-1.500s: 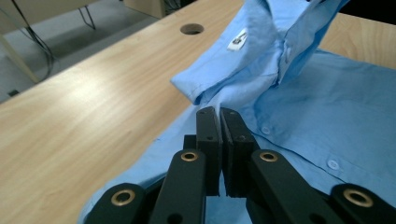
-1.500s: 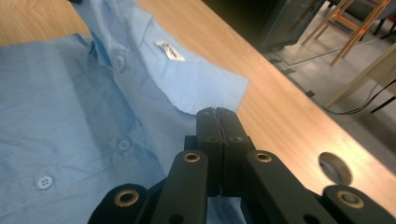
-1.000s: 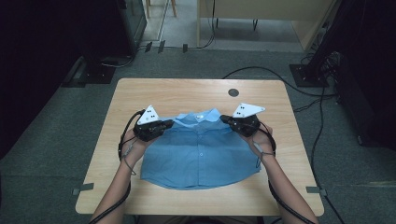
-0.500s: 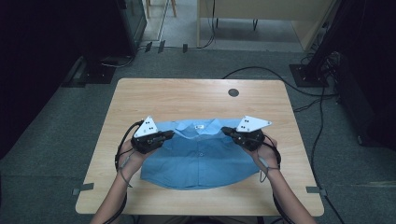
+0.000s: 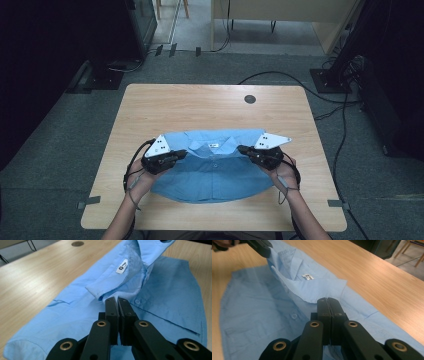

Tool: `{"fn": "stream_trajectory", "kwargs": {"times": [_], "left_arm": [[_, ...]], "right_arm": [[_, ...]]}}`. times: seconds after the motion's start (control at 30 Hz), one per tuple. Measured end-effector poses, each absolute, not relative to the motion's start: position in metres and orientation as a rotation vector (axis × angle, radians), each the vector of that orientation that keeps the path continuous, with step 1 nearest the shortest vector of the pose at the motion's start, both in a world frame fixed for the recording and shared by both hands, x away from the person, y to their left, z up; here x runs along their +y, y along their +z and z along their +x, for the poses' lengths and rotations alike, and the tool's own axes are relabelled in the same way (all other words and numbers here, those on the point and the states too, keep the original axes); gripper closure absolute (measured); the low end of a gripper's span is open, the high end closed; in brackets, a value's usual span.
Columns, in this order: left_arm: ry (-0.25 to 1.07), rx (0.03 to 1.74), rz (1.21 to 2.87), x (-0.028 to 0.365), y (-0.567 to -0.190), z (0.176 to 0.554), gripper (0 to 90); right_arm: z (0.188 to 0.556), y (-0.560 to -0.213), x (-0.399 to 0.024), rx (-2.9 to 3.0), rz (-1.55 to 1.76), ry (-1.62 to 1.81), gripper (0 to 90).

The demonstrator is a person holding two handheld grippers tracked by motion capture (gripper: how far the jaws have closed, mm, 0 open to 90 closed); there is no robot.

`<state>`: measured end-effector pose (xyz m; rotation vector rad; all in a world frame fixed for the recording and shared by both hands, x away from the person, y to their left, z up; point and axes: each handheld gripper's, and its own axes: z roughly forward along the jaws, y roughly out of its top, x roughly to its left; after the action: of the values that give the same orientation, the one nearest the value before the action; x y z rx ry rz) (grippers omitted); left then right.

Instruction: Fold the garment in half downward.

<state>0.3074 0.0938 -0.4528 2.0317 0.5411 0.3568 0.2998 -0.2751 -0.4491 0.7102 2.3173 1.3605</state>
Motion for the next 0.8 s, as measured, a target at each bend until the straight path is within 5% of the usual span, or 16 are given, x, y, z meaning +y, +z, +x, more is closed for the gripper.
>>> {"fn": "stream_trajectory", "kwargs": {"times": [0.8], "left_arm": [[0.243, 0.575, 2.055, 0.094, -0.482, 0.297, 87.6]], "right_arm": [[0.286, -0.476, -0.279, 2.425, 0.762, 1.35, 89.2]]}}
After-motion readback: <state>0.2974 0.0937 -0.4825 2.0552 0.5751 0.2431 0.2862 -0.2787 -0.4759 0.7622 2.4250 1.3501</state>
